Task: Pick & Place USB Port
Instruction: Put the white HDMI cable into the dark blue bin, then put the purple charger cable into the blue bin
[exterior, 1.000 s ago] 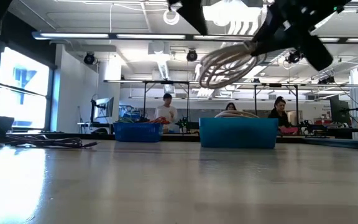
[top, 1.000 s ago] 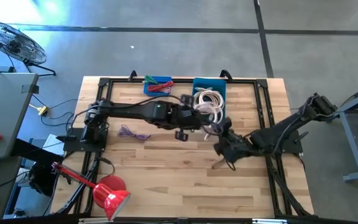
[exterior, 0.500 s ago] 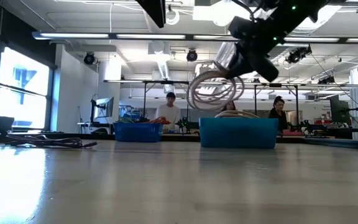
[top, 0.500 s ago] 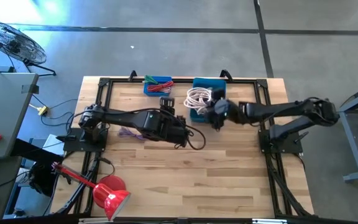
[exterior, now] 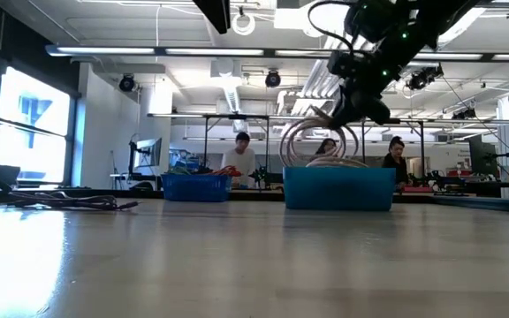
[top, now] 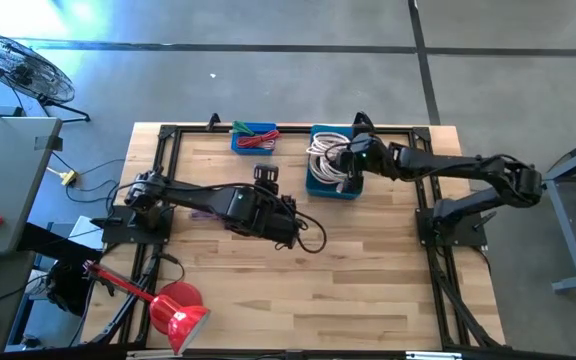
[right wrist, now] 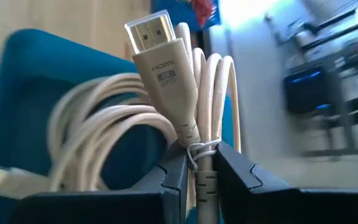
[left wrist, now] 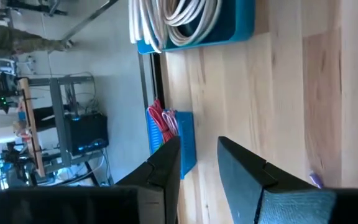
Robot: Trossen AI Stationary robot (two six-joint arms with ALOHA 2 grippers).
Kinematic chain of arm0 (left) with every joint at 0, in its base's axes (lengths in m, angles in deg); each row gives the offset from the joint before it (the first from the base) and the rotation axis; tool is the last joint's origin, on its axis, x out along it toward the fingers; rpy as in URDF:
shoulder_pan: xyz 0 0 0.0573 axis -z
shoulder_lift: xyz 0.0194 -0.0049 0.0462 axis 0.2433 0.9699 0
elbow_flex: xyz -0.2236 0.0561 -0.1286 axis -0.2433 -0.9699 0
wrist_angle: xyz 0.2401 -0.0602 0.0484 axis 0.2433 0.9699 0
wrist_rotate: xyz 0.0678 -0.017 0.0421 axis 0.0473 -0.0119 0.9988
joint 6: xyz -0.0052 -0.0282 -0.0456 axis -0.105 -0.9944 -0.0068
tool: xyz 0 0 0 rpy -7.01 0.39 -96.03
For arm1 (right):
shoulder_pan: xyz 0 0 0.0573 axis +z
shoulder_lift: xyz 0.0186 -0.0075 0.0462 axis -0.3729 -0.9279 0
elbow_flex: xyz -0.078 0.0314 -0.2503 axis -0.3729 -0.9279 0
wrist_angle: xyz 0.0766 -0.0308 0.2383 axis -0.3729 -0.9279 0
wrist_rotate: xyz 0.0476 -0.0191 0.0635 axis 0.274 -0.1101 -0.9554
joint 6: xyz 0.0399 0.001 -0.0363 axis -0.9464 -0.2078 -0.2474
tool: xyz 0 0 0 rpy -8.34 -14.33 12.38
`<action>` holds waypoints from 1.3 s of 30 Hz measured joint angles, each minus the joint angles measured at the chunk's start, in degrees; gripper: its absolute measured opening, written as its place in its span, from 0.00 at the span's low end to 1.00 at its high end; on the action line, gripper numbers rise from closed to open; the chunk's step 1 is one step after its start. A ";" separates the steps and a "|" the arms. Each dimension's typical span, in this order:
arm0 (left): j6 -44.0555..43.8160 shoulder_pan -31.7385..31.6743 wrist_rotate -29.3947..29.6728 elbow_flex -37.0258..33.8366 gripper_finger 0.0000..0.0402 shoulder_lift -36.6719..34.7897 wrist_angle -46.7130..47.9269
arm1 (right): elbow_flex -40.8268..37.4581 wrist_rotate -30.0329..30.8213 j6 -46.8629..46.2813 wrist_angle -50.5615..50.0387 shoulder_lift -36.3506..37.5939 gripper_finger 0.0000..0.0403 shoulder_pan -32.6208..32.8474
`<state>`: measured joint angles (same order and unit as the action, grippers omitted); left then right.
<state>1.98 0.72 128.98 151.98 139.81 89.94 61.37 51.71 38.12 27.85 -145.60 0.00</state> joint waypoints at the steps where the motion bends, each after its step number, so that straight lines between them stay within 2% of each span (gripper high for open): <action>1: 0.00 -0.02 0.02 0.00 0.25 0.00 0.00 | 0.00 -1.55 -1.62 -0.72 -0.08 0.11 -0.66; 3: 0.00 -0.11 0.01 0.00 0.25 0.00 0.00 | 0.00 -5.66 -5.51 -2.13 -0.36 0.11 -2.06; 5: 0.00 -0.14 -0.03 0.00 0.25 0.00 -0.02 | 0.00 -8.63 -10.13 -2.11 -0.43 0.17 -3.15; 9: -0.02 -0.13 -0.02 -0.47 0.25 0.02 -0.04 | 0.00 -9.06 -17.18 -1.54 -0.46 0.34 -3.82; 15: 0.37 -0.15 -1.54 -3.28 0.25 0.17 -0.03 | 0.00 -8.38 -17.12 -1.35 -0.39 0.54 -1.36; 18: 0.45 -0.15 -1.77 -5.18 0.25 0.19 -0.04 | 0.00 -6.05 -16.06 -1.35 -0.39 0.58 0.72; 23: 1.31 -0.15 -1.89 -7.21 0.25 0.20 -0.07 | 0.00 -2.53 -15.89 -1.39 -0.37 0.60 4.19; 26: 1.84 -0.15 -4.99 -7.78 0.25 0.19 -0.04 | 0.00 -2.35 -15.95 -1.57 -0.34 0.60 5.91; 31: 1.26 -0.17 -9.24 -8.13 0.25 0.20 -0.04 | 0.00 -10.23 -16.93 -4.69 -0.33 0.60 8.59; 35: -5.74 -1.47 -12.28 -8.20 0.25 0.20 -0.05 | 0.00 -21.02 -19.59 -6.19 -0.33 0.60 10.66; 39: -8.39 -5.70 -19.10 -8.20 0.25 0.20 -0.04 | 0.00 -31.46 -20.59 -6.58 -0.33 0.60 13.01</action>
<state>-6.41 -4.98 109.88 143.79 140.01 89.89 61.37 20.25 17.53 21.27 -145.93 13.00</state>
